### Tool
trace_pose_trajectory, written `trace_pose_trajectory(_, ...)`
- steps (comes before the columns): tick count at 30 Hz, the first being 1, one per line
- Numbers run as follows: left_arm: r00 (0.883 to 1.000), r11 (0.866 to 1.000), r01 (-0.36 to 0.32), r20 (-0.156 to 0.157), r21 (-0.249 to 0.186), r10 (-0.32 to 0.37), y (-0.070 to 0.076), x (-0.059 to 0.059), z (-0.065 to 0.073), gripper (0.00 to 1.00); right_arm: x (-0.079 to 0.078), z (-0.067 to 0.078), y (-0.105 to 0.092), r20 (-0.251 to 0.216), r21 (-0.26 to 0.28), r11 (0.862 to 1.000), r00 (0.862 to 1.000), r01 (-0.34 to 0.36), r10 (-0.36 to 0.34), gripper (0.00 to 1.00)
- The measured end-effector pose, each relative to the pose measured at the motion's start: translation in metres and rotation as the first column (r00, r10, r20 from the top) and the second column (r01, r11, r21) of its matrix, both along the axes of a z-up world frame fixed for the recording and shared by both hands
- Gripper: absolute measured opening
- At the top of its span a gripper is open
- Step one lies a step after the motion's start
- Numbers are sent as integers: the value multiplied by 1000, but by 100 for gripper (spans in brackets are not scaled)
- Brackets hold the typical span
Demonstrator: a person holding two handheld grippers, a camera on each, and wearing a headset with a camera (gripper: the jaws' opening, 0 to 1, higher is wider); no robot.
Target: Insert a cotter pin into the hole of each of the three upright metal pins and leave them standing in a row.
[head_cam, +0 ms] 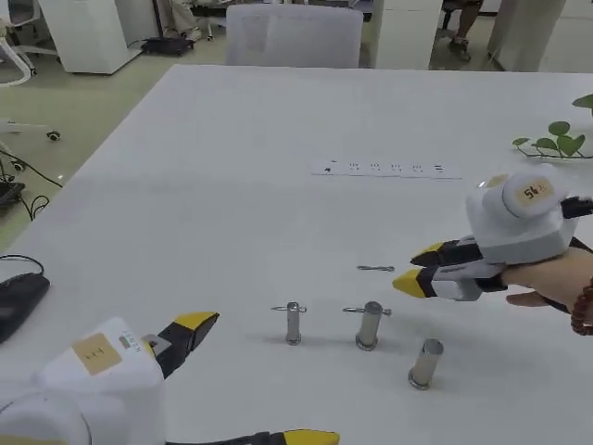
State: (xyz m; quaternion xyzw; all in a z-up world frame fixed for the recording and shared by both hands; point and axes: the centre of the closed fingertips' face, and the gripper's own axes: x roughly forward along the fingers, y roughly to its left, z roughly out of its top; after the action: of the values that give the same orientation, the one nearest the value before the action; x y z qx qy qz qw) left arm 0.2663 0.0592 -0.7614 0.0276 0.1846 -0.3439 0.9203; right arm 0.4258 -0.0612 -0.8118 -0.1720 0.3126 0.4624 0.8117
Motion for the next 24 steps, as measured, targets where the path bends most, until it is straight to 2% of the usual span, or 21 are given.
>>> trace_pose_trajectory(4, 1000, 1000, -2, -7, -5, 2, 1, 2, -2, 94, 10, -9, 1, -4, -39, 999, 1000, -19, 19, 26)
trace_pose_trajectory(12, 1000, 1000, 0, -19, -5, 0, 3, 5, -5, 91, 27, -27, 0, -16, -74, 997, 999, -32, 31, 22)
trace_pose_trajectory(20, 1000, 1000, 13, -21, -8, -13, 0, 7, -5, 89, 38, -33, 0, -13, -99, 993, 998, -61, 60, 19)
trace_pose_trajectory(24, 1000, 1000, 15, -25, 4, -14, 1, 7, -8, 88, 43, -35, 1, -12, -114, 990, 997, -82, 81, 18)
